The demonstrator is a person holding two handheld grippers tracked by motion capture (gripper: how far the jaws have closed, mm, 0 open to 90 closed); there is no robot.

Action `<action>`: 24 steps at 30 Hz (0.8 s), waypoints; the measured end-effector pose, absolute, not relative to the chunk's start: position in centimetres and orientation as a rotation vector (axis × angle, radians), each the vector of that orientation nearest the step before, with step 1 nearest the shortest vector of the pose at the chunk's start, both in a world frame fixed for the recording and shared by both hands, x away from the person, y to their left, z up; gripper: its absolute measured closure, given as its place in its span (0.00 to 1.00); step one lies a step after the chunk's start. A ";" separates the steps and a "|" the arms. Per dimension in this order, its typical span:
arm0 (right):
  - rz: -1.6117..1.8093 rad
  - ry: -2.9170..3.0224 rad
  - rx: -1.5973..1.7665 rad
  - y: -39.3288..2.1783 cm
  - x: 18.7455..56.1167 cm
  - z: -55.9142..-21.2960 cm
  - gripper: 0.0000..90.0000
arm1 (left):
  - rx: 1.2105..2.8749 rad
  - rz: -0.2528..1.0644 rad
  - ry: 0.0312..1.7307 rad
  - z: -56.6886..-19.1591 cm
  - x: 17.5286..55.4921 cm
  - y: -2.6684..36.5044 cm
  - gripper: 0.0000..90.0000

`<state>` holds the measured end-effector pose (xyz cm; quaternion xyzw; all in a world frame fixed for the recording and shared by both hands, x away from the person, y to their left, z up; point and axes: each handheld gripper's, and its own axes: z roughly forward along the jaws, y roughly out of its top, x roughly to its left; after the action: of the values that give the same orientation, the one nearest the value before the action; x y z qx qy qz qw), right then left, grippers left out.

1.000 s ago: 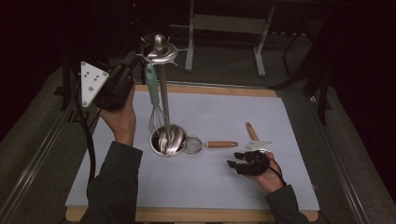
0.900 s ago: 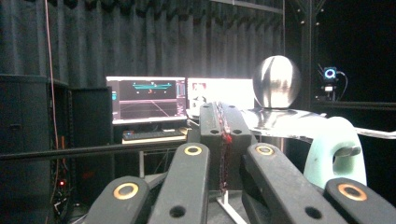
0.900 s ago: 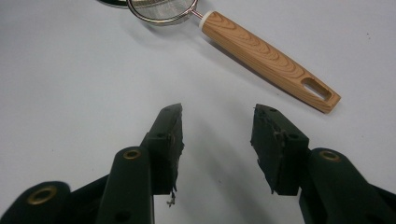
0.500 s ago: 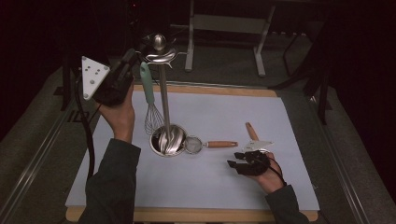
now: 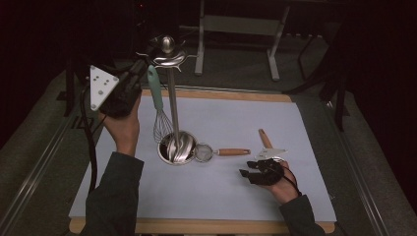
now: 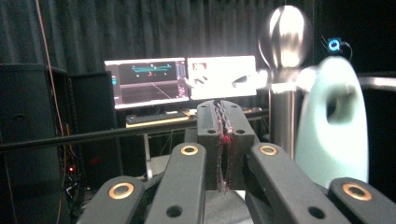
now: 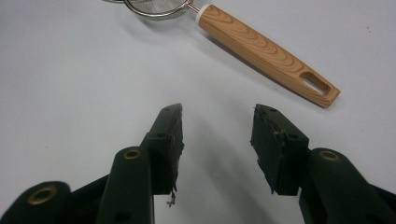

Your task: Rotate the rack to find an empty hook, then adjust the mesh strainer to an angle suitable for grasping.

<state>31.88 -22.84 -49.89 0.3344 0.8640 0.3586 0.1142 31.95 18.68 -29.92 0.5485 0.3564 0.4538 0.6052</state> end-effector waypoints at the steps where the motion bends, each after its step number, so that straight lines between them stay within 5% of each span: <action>1: 1.052 2.531 0.987 -22.9 31.9 -49.8 0.59 | 1.268 1.035 0.839 -30.4 31.9 18.9 0.97; 14: 1.021 2.521 0.975 -22.8 31.7 -49.7 0.59 | 1.374 1.034 0.907 -33.8 31.3 20.4 0.94; 24: 1.043 2.482 1.005 -23.7 32.0 -49.4 0.59 | 1.444 1.001 1.072 -39.8 30.3 22.4 0.91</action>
<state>32.01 -23.65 -49.41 0.3465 0.8560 0.3597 0.1336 30.27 22.44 -39.75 0.6010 0.4463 0.4168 0.5157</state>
